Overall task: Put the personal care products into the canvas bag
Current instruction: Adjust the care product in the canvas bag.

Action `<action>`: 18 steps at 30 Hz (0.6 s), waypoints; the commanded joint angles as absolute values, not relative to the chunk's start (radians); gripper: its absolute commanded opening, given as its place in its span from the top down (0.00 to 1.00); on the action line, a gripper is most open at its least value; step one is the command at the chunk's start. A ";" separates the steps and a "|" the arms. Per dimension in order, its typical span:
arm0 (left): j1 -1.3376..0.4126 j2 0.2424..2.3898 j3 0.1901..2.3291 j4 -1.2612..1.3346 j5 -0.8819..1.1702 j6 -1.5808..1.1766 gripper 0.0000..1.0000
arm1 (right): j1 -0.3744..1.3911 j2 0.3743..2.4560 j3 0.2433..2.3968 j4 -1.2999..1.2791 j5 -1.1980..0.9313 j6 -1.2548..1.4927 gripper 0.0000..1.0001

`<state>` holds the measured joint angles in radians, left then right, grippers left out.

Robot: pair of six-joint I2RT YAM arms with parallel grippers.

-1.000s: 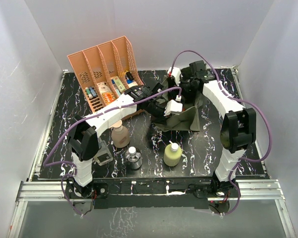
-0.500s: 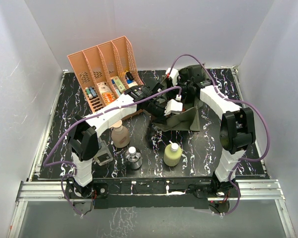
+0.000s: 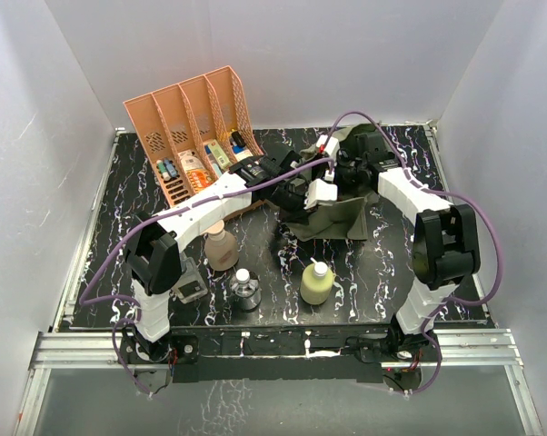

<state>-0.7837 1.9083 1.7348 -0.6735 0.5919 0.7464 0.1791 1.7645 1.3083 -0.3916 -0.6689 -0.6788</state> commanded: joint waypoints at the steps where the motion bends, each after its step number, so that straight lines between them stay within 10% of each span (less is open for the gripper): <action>1: -0.785 1.887 1.735 -0.683 0.586 0.735 0.89 | 0.162 1.707 1.300 -0.427 -0.686 -0.670 0.25; 18: -0.785 1.896 1.758 -0.686 0.586 0.738 0.89 | 0.187 1.688 1.433 -0.638 -0.697 -0.821 0.23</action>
<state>-0.7849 1.9079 1.7355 -0.6823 0.5838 0.7319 0.1814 1.7462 1.4506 -0.5602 -0.6991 -0.7059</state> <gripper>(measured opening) 0.109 0.775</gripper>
